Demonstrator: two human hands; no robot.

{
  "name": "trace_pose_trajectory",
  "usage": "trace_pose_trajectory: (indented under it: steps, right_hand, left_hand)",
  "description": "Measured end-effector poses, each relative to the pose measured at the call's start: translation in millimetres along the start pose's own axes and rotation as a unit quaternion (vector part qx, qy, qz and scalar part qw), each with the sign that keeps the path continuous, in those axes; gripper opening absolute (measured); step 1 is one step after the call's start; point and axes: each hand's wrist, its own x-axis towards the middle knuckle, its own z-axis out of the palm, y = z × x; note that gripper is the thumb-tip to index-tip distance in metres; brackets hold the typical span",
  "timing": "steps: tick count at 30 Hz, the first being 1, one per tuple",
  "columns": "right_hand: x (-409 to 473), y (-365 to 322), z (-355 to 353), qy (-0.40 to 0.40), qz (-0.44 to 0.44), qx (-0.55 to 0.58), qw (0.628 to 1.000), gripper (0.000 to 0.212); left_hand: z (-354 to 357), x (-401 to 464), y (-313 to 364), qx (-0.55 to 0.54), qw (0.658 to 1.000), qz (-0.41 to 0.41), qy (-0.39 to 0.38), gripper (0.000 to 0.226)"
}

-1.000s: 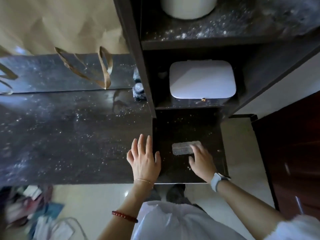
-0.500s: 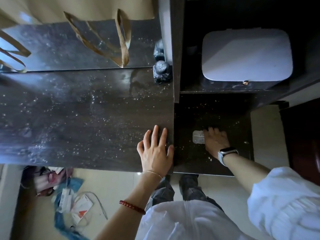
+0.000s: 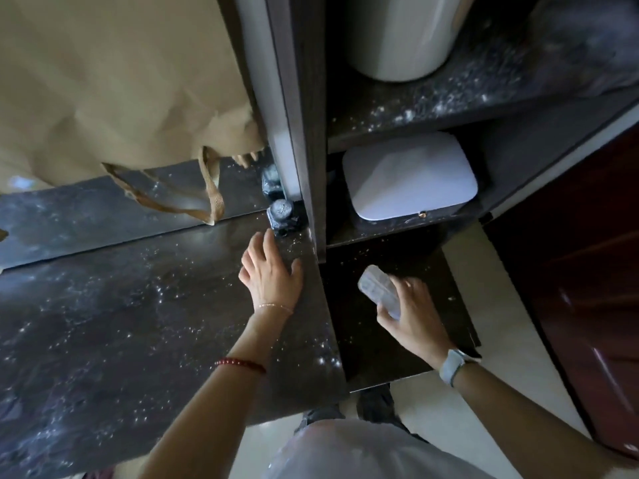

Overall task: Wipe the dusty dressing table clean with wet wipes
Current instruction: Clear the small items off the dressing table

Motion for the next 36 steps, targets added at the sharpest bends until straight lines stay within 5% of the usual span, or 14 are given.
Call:
trace_pose_trajectory:
  steps: [13,24,32,36]
  right_hand:
    - [-35,-17,-33,0.067,0.043,0.035,0.996,0.057]
    - [-18,-19,-63,0.104,-0.022,0.054,0.993,0.059]
    - [15,-10,-106,0.229,-0.08,0.081,0.967,0.043]
    - [53,-6,-133,0.252,-0.068,0.05,0.964,0.032]
  left_hand:
    - [-11,75,-1,0.037,0.996,0.056,-0.051,0.07]
    - [-25,-44,-13,-0.123,0.99,0.058,0.032,0.062]
    - [-35,-87,64,-0.156,0.972,0.176,0.02,0.06]
    - [-26,-73,124,-0.194,0.966,0.166,0.043,0.061]
